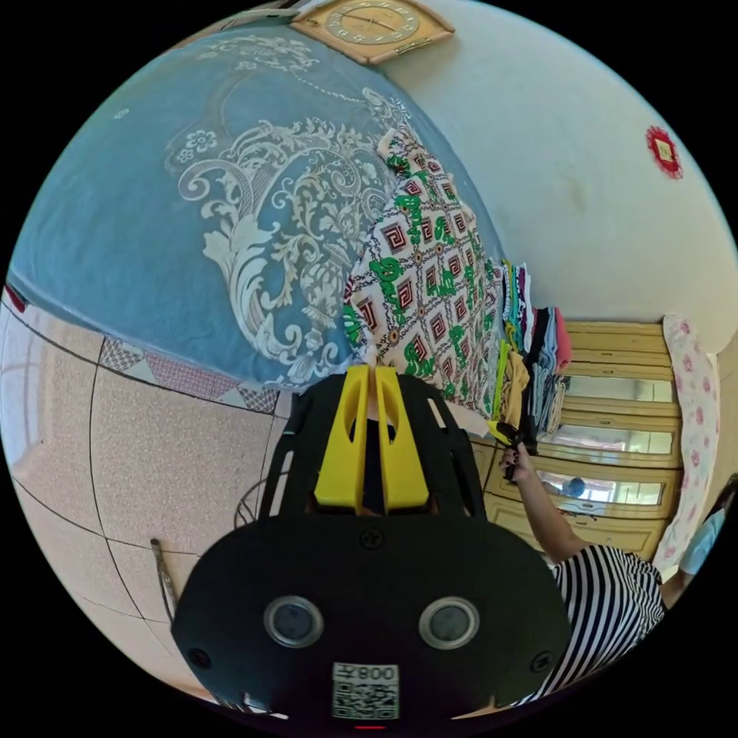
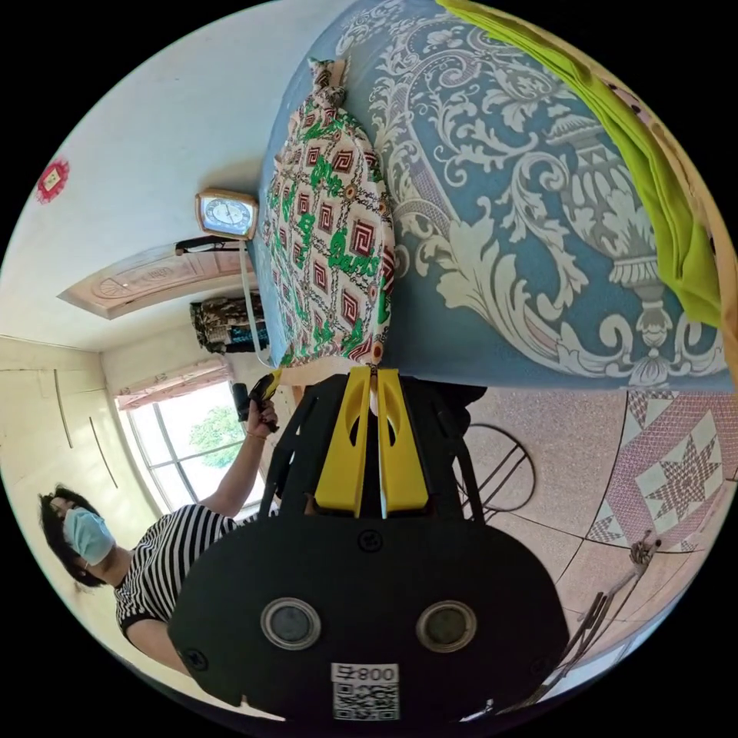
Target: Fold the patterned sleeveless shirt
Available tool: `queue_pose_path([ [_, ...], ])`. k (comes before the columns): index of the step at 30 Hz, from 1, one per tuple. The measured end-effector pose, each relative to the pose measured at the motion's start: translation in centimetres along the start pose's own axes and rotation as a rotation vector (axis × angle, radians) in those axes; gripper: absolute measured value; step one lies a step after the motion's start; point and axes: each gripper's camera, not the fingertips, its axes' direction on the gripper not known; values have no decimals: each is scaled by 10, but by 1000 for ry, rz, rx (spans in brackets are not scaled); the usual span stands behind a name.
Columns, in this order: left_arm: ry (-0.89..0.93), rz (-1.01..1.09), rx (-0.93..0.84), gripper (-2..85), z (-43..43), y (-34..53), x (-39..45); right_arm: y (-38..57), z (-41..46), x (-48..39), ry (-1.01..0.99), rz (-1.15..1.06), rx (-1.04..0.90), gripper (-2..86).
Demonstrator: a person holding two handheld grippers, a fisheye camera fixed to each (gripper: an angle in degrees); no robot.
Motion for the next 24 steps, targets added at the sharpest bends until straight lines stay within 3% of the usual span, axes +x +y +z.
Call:
queue_pose_path([
  [10,-47,50,1,14,-18,-22,-11,-13,-26,-3,-49,-30,2,11],
  [24,-92,-43,-36,8,3,-71,-45,-30,-46,15,-89,81,34,16],
])
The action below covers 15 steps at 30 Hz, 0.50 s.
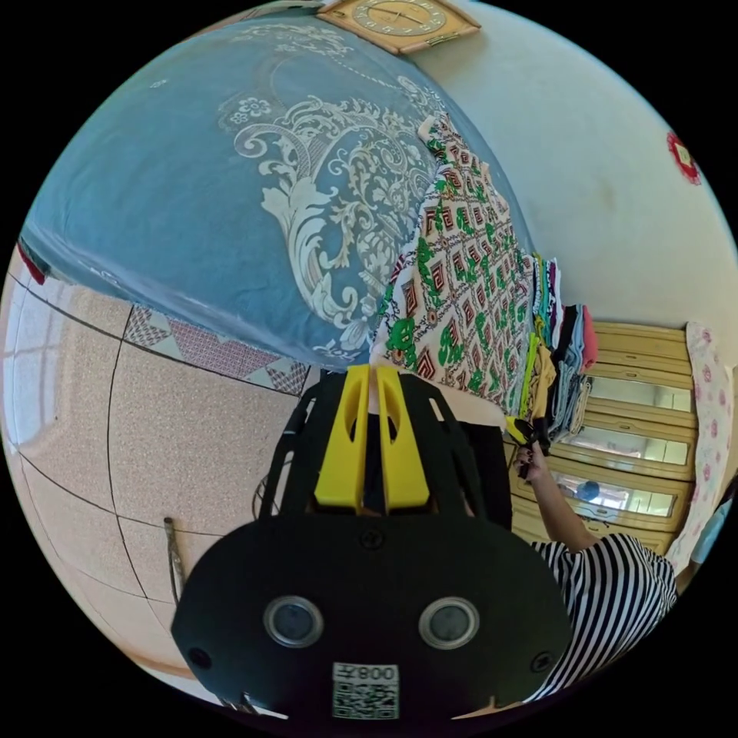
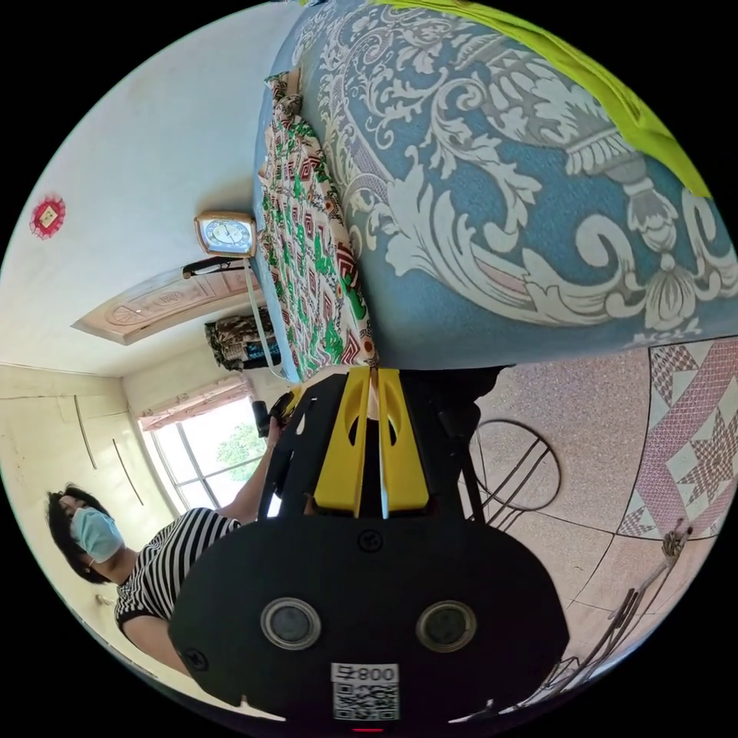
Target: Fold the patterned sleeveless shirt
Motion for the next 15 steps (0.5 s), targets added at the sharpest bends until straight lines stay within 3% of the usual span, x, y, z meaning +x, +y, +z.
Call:
queue_pose_path([
  [9,55,-55,146,8,-25,-49,-4,4,-30,-10,-50,26,154,18],
  [15,43,74,203,22,-15,-164,54,-14,-47,-59,14,-75,271,22],
])
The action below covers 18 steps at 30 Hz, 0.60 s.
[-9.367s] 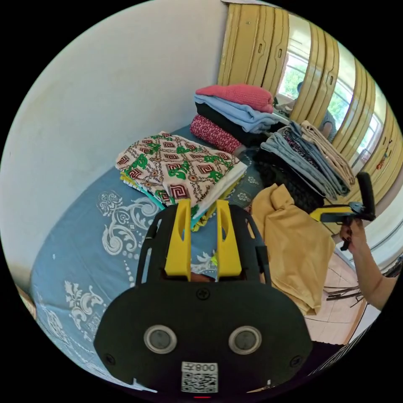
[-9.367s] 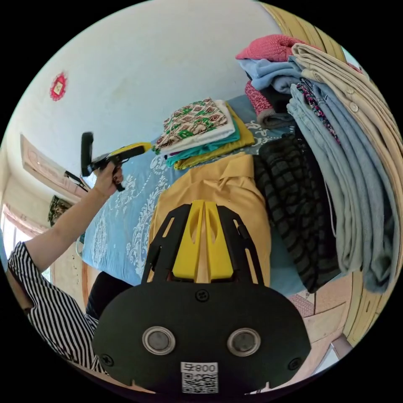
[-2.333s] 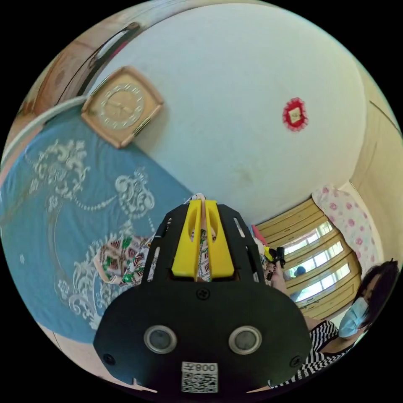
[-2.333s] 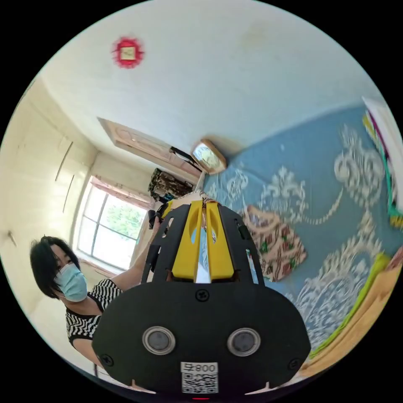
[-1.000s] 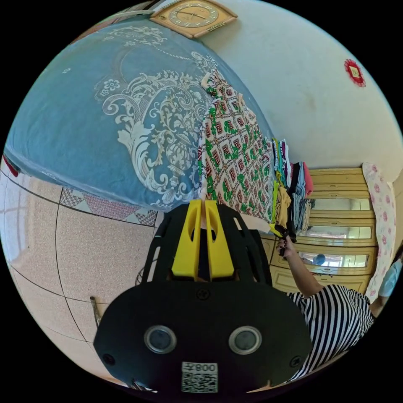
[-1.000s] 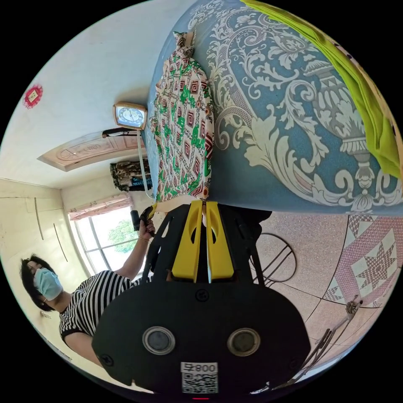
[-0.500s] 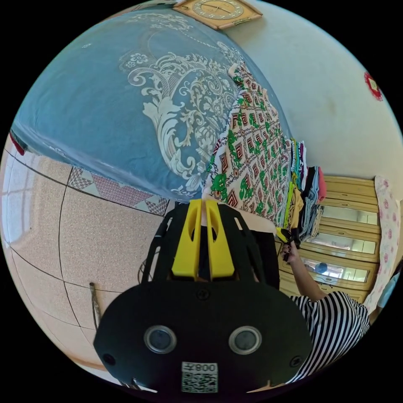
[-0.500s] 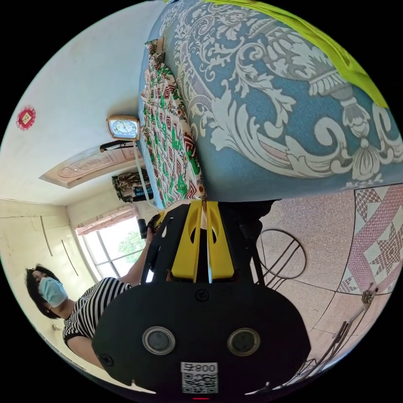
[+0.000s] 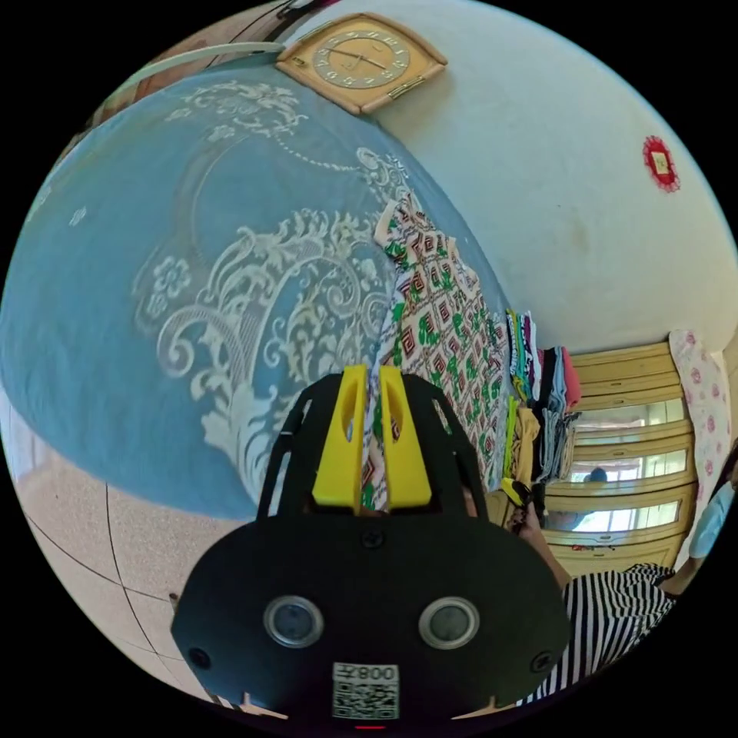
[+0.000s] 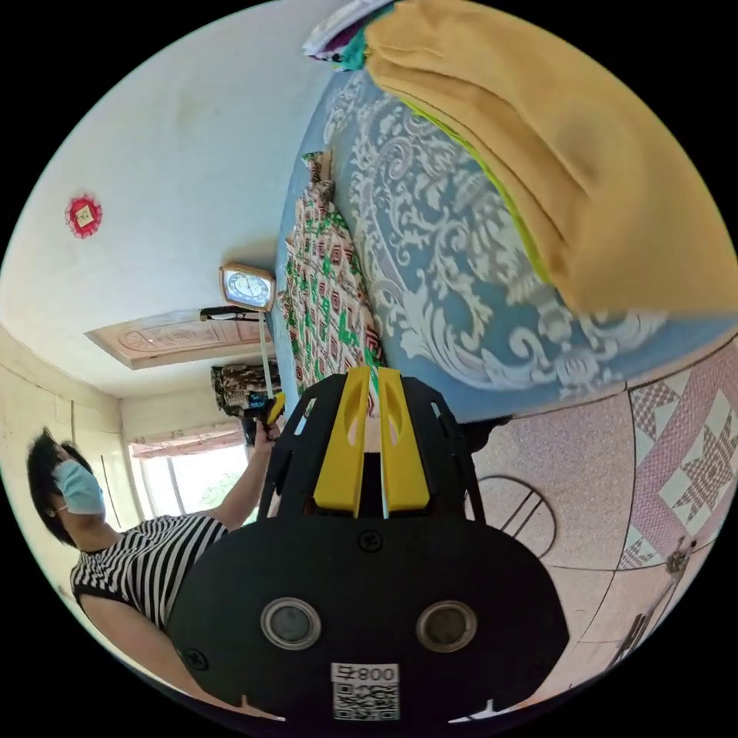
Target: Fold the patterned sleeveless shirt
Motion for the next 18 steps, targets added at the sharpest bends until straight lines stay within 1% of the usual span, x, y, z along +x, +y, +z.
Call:
queue_pose_path([
  [4,-90,87,22,31,43,-98,47,-46,10,-50,81,-147,13,29],
  [8,-201,131,40,35,87,-176,81,-122,34,-105,217,-306,30,43],
  [11,-261,162,12,31,122,-211,97,-179,57,-133,344,-359,46,56],
  [14,-345,227,-58,20,159,-227,115,-225,79,-151,342,-367,65,68],
  [16,-420,273,-38,16,169,-228,129,-244,94,-160,324,-376,57,70],
  [18,-454,305,-42,11,175,-230,138,-258,120,-171,344,-395,-3,59],
])
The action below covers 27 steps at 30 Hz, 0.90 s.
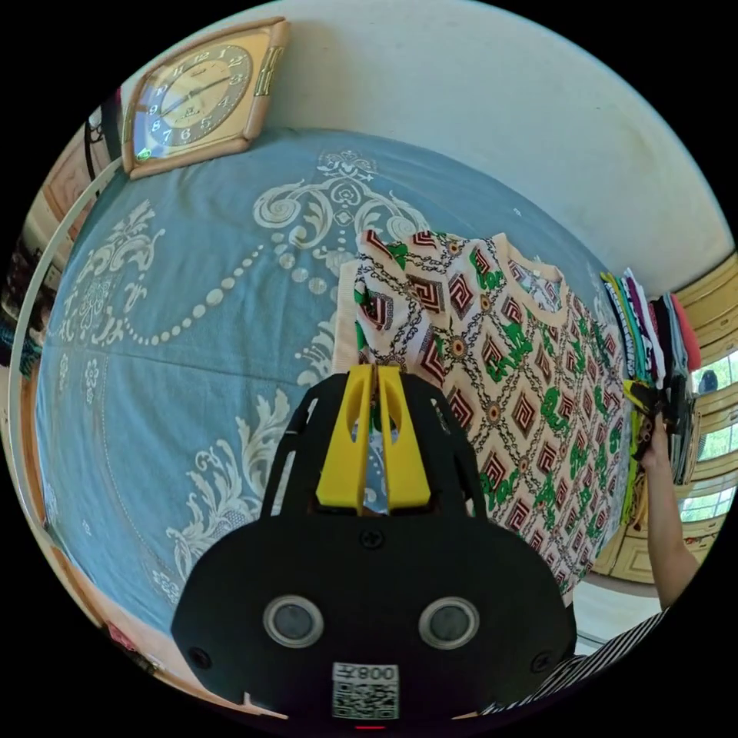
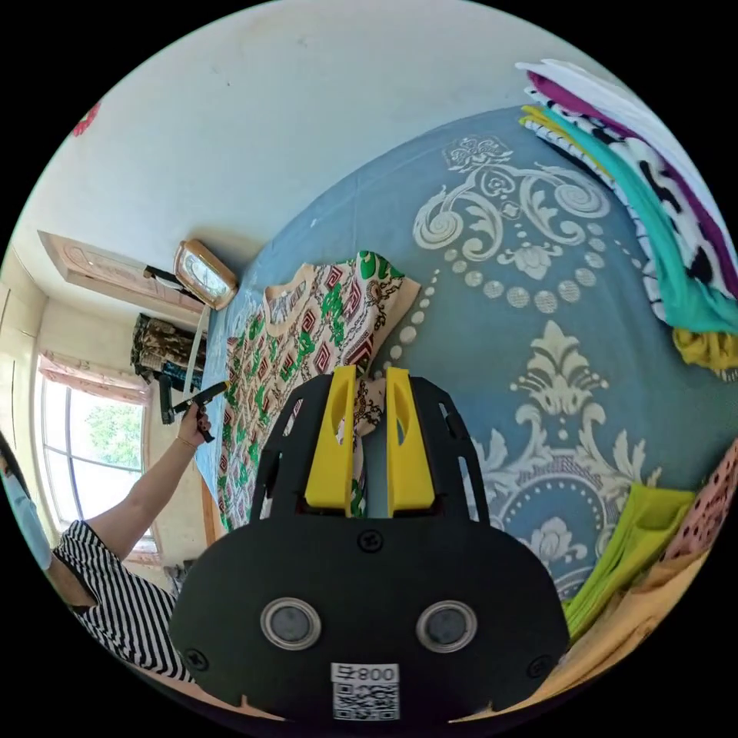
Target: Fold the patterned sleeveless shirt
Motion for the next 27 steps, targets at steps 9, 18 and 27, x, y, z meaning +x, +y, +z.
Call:
queue_pose_path([
  [9,-59,-75,199,5,-63,-6,-12,-15,-15,-78,360,-139,110,5],
  [18,-82,-151,143,26,-36,-15,-12,-19,-10,-81,388,-30,96,24],
  [27,-55,-72,176,65,-31,-75,8,-35,3,-98,270,-47,51,41],
])
